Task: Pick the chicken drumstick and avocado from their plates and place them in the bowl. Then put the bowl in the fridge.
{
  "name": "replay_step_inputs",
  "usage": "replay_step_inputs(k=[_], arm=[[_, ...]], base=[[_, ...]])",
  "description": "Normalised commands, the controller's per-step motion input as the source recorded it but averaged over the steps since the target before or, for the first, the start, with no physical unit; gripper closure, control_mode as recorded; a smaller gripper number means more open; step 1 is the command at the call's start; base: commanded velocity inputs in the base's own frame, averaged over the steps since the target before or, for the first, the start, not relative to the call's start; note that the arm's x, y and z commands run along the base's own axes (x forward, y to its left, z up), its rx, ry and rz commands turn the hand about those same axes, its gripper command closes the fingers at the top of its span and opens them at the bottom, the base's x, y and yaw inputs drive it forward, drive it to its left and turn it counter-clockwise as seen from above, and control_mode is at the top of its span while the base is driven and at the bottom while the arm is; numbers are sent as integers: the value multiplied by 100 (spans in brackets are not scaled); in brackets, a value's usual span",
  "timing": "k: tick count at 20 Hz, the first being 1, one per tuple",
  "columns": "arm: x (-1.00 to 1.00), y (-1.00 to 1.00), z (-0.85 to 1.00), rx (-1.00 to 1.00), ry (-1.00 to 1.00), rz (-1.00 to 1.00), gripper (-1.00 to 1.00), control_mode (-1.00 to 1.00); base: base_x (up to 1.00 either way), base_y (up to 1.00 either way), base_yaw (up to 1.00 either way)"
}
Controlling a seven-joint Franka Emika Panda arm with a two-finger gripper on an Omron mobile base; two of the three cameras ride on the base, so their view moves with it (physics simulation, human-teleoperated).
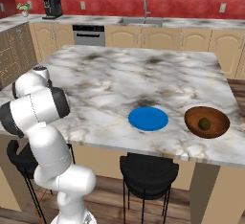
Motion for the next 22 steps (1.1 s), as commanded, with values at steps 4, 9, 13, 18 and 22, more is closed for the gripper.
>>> replay_step_inputs(k=[4, 9, 13, 18, 22], arm=[[21, 18, -21, 0, 0, 0, -100, -100], [22, 15, -23, -7, 0, 0, -100, -100], [25, 7, -21, -6, 0, 0, -100, -100], [26, 3, -17, -5, 0, 0, -100, -100], [29, 0, -14, -2, 0, 0, -100, -100]], base=[[0, 0, 0], [0, 0, 0], [0, 0, 0], [0, 0, 0], [0, 0, 0]])
